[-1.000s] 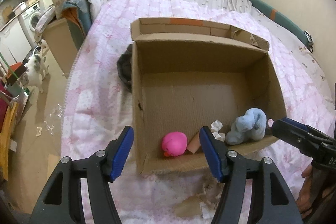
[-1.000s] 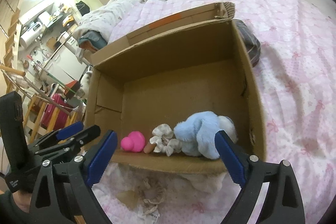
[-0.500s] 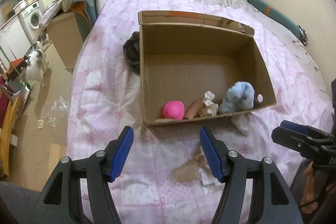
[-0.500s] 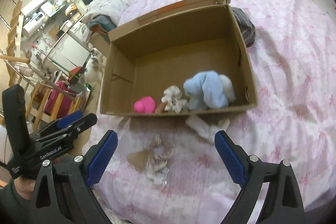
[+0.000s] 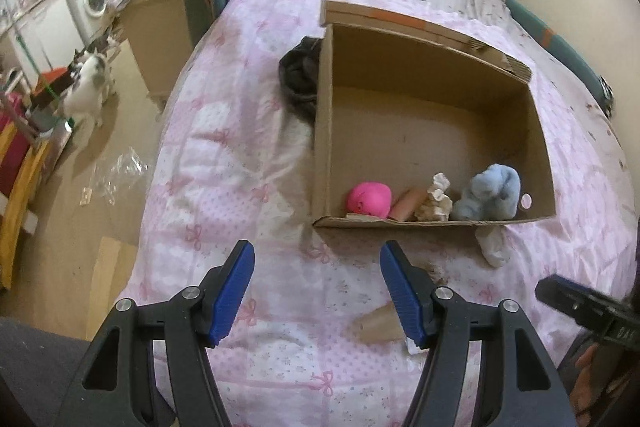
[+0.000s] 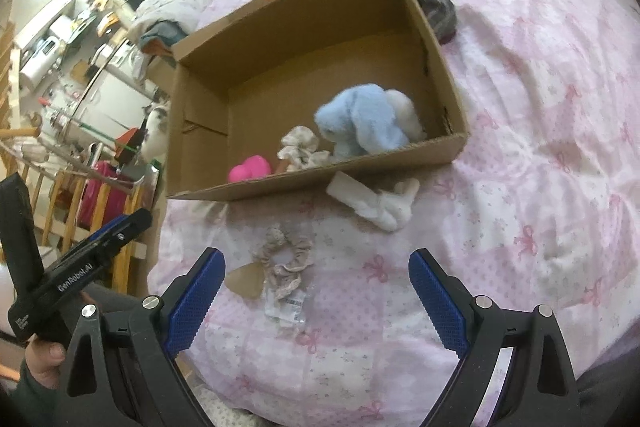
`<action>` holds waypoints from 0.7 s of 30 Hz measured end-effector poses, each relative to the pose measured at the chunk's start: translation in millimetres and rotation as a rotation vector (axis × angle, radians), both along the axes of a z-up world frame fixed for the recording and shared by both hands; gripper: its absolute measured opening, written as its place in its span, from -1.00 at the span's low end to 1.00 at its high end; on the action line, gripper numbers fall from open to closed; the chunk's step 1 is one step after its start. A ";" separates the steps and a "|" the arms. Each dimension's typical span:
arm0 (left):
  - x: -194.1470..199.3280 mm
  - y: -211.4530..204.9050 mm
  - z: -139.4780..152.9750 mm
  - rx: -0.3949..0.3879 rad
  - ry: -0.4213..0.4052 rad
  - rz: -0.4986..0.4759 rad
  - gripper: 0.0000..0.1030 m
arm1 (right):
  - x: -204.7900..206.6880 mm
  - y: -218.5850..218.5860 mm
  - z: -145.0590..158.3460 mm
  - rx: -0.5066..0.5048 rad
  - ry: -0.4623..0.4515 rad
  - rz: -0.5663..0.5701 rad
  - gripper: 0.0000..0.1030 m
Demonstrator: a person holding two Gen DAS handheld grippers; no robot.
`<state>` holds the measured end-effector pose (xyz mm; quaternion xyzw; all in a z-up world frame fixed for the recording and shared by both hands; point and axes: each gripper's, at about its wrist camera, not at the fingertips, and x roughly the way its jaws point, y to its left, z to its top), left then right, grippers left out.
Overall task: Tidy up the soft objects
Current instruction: 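Withdraw both open grippers from the box toward the remaining items, then grasp the tan sponge piece with the left gripper while the right gripper grasps the clear plastic bag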
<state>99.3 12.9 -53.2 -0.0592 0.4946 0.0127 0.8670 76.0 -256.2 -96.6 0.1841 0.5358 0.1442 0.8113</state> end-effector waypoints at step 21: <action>15.6 -2.3 -53.1 -0.071 0.224 -0.004 0.21 | 1.9 97.8 -80.2 -0.100 0.247 0.338 -0.43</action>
